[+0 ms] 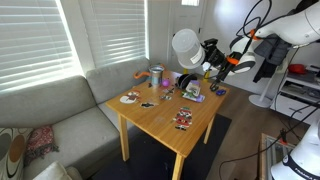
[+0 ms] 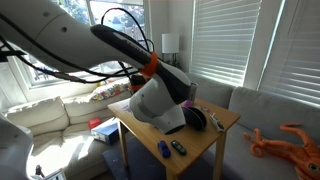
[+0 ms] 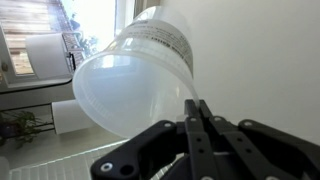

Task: Pick up the clear cup and pour all its contents onto the table, put the clear cup back onto the table, pick up one of the sachets with a green lid and place it right way up on the table

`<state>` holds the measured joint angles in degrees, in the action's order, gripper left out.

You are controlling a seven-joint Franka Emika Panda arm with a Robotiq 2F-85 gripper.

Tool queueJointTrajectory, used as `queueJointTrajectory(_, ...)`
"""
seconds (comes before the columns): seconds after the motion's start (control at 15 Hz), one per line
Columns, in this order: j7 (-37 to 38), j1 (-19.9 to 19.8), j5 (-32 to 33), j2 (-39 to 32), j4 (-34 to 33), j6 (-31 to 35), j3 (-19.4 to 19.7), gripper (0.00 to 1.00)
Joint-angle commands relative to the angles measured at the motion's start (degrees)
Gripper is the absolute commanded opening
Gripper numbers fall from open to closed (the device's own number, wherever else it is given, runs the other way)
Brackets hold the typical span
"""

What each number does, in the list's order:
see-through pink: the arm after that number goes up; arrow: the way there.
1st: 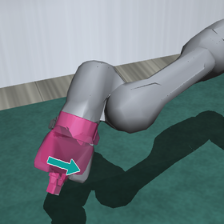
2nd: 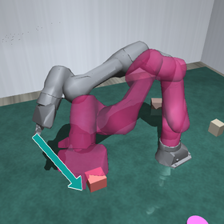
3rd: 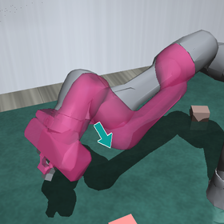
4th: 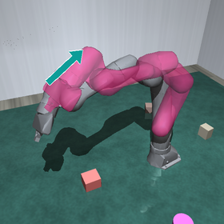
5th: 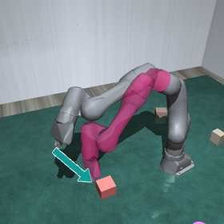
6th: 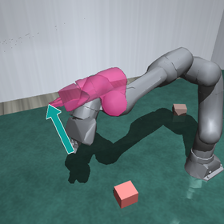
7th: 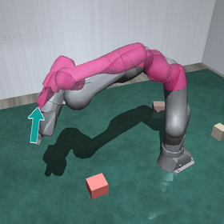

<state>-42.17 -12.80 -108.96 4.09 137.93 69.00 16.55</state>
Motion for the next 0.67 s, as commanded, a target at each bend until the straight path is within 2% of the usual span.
queueJointTrajectory(0.0,0.23,-0.47,-1.16,-0.47,-0.06,-1.11,-1.15,0.01)
queueJointTrajectory(0.33,0.65,-0.08,0.65,0.98,-0.89,0.72,-2.28,0.01)
queueJointTrajectory(0.6,2.29,0.43,9.17,7.26,-3.80,10.14,-4.87,0.01)
